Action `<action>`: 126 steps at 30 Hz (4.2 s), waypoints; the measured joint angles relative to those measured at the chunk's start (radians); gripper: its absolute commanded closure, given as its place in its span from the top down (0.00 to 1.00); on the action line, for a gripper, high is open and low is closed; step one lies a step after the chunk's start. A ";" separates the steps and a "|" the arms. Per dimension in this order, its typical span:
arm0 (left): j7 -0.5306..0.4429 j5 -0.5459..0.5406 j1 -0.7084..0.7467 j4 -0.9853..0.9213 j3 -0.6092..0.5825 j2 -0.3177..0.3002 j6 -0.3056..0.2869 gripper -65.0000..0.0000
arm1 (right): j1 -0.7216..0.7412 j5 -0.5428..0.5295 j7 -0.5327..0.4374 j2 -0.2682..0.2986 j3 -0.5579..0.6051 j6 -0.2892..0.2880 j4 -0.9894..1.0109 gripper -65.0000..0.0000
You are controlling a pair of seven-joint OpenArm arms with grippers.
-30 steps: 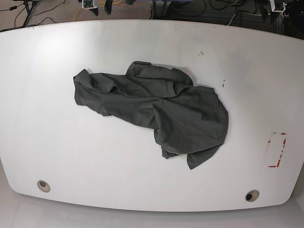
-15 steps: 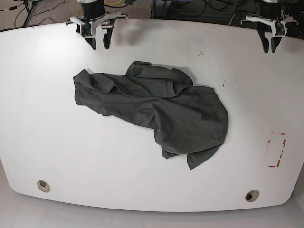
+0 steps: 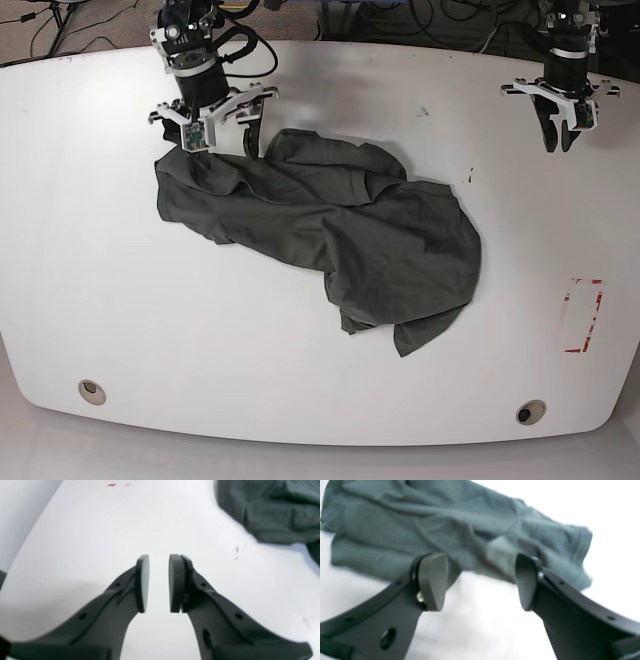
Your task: Layout the t-shirt on the table in an organized manner, then fold the t-shirt properly
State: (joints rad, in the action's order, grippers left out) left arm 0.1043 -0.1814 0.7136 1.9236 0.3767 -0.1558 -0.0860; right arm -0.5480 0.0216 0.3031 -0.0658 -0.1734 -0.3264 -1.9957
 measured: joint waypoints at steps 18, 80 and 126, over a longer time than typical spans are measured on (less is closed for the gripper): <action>0.087 0.000 -0.091 0.000 0.042 0.008 0.000 0.44 | 0.328 0.000 0.280 0.064 0.193 -0.278 0.033 0.63; 0.087 0.001 -0.096 0.001 0.044 0.007 0.000 0.44 | 0.558 0.007 0.311 0.121 0.540 -0.373 0.383 0.55; 0.257 0.008 -0.157 0.000 -0.260 0.002 -0.329 0.45 | 0.902 0.006 0.319 0.133 0.376 -0.381 0.151 0.00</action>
State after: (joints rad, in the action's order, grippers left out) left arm 0.3611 -0.1734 0.5568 1.9232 0.1165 -0.1535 -0.4152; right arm 0.3542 0.0277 0.6220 0.0673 0.2024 -0.7074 -1.8446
